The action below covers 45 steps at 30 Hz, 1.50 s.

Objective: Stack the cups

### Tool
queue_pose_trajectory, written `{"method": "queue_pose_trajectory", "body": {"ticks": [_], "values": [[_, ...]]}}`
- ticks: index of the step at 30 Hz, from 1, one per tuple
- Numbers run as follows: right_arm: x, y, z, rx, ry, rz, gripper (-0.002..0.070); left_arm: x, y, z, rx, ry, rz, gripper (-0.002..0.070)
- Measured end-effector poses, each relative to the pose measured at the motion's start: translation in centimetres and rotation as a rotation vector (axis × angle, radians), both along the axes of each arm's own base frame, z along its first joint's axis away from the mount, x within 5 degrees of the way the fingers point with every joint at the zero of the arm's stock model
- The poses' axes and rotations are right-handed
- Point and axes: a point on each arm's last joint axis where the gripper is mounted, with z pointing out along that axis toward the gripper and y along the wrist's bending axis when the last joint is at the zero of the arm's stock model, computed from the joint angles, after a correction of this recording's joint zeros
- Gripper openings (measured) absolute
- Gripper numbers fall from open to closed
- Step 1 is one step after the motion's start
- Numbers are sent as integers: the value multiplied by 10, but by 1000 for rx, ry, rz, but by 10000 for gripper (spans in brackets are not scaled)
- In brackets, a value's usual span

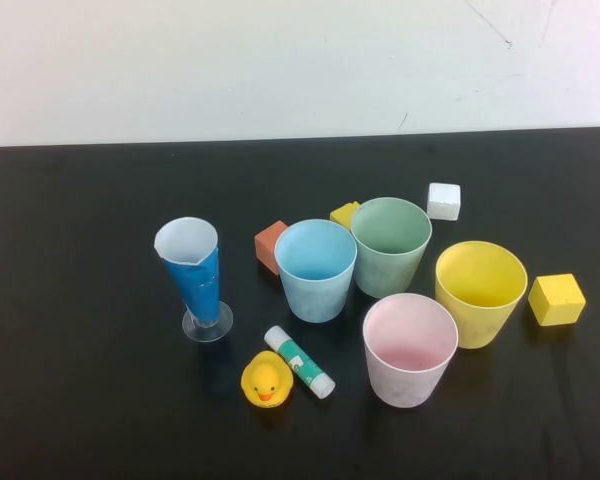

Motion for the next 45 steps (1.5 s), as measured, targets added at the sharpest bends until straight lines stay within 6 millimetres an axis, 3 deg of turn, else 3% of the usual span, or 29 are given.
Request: {"method": "queue_pose_trajectory", "body": {"ticks": [3,6,15,18,20,24,27,32,36,41,45], "values": [[1,5,3,306,-19,-20,64,0,-6,3,-390,-2,18,-2],[1,7,5,450,-24,-27,64,1,-8,9,-650,-24,29,-2],[1,8,6,472,-29,-23,64,2,-6,13,-700,-77,48,-2],[1,8,6,449,-31,-16,64,1,-6,14,-607,-79,28,-2],[1,8,6,424,-34,-10,64,-2,-9,25,-446,-85,-30,-2],[1,8,5,364,-32,7,64,-12,-16,84,-79,-111,-170,-2],[0,9,5,341,-26,15,64,-7,-18,124,105,-24,-224,-2],[0,10,3,331,-6,24,64,26,-21,181,318,167,-356,-2],[0,10,3,328,-1,26,64,62,-25,210,448,261,-483,-2],[0,10,2,328,9,30,64,106,-34,227,522,289,-606,-2],[0,10,2,326,10,31,64,136,-56,227,571,317,-737,-2]]}}
